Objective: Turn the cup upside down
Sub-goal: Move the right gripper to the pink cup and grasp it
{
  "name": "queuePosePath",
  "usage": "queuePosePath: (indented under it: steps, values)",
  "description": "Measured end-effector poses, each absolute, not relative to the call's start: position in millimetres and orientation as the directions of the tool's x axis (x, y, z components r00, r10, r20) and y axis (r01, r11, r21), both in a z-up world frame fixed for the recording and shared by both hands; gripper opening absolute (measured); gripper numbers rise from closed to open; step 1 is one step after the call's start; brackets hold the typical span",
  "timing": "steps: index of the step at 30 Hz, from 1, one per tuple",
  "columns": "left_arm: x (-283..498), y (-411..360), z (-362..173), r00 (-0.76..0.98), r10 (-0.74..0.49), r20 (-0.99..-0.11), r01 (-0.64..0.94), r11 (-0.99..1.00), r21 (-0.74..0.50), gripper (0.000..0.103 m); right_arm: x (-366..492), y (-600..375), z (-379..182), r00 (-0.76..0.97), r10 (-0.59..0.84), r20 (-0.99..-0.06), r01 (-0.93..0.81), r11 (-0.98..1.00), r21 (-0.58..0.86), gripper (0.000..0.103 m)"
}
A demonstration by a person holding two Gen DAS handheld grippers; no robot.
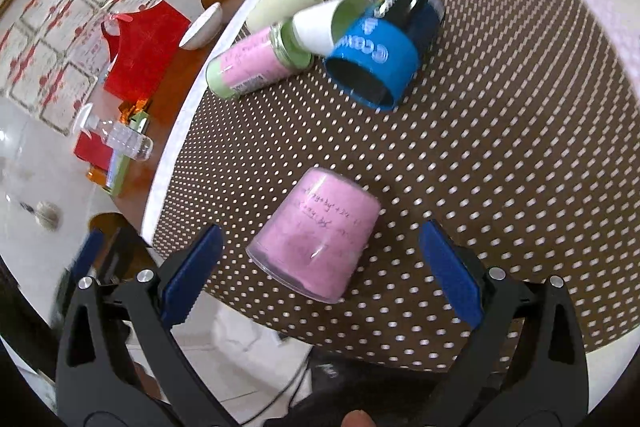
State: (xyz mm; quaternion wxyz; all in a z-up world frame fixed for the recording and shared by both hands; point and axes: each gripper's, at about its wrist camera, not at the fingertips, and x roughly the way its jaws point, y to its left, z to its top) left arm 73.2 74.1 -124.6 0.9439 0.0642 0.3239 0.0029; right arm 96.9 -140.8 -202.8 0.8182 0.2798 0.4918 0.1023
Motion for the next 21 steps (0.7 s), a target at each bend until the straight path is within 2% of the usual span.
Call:
queuePosePath:
  steps: [5, 10, 12, 15, 21]
  values:
    - [72, 78, -129, 0.787, 0.039, -0.616, 0.038, 0.993, 0.112, 0.086, 113, -139, -216, 0.427, 0.499, -0.754, 0.156, 0.781, 0.605, 0.096]
    - [72, 80, -131, 0.784, 0.028, -0.62, 0.045, 0.994, 0.102, 0.086, 126, -136, -217, 0.408, 0.488, -0.772, 0.179, 0.786, 0.591, 0.091]
    - [73, 80, -132, 0.783, 0.025, -0.621, 0.047, 0.994, 0.099, 0.086, 132, -134, -219, 0.398, 0.468, -0.789, 0.183, 0.802, 0.568, 0.088]
    - [72, 79, -133, 0.782, 0.017, -0.624, 0.053, 0.994, 0.094, 0.086, 137, -132, -227, 0.369, 0.469, -0.802, 0.197, 0.804, 0.56, 0.067]
    - [72, 77, -133, 0.781, 0.019, -0.625, 0.054, 0.994, 0.097, 0.086, 139, -126, -227, 0.377, 0.485, -0.789, 0.139, 0.813, 0.566, 0.065]
